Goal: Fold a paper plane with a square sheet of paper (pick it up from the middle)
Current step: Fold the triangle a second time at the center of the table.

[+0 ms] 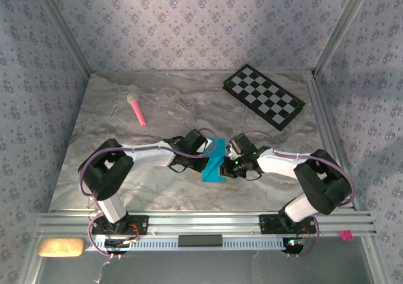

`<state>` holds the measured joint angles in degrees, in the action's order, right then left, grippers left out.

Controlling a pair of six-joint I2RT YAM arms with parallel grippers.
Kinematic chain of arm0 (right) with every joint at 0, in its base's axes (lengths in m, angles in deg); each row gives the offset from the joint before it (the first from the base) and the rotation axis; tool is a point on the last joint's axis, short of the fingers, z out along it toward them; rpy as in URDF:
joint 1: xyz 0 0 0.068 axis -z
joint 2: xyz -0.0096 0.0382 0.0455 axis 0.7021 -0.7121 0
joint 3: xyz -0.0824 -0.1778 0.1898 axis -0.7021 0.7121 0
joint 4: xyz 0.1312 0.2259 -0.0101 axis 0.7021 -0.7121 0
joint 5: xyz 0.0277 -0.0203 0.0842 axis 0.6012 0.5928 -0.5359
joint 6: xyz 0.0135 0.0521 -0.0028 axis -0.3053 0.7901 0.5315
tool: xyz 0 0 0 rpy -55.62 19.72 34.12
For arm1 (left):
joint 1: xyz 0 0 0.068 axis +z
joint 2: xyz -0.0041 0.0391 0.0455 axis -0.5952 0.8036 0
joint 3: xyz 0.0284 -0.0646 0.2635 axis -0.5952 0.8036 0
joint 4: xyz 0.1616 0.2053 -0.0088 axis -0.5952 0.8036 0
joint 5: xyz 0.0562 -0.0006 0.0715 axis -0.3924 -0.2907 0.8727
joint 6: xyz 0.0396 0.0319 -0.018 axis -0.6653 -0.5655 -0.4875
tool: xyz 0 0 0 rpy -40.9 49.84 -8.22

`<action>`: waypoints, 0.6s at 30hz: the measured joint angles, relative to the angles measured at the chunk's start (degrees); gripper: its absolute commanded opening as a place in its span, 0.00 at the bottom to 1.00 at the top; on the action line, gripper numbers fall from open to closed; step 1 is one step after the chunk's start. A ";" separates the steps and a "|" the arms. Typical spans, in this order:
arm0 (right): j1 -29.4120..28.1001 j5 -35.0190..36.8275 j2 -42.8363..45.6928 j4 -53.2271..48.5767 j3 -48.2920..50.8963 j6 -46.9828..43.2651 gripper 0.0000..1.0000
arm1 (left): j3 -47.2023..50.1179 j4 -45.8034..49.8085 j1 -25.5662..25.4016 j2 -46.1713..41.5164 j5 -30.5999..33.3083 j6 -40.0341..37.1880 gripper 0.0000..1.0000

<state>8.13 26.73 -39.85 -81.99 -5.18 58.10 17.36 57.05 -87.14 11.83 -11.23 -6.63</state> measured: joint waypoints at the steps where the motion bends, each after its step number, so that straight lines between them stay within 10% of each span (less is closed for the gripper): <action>1: 0.00 0.00 -0.02 0.00 0.00 0.00 0.02 | 0.00 -0.02 0.00 0.13 0.00 0.00 0.02; 18: 0.22 -0.02 -0.09 -0.13 -0.09 0.00 0.03 | 0.00 -0.20 0.00 0.70 -0.44 -0.02 0.02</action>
<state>8.35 26.71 -39.94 -82.13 -5.27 58.10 17.36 56.85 -87.14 12.53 -11.66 -6.65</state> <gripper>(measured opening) 0.052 0.061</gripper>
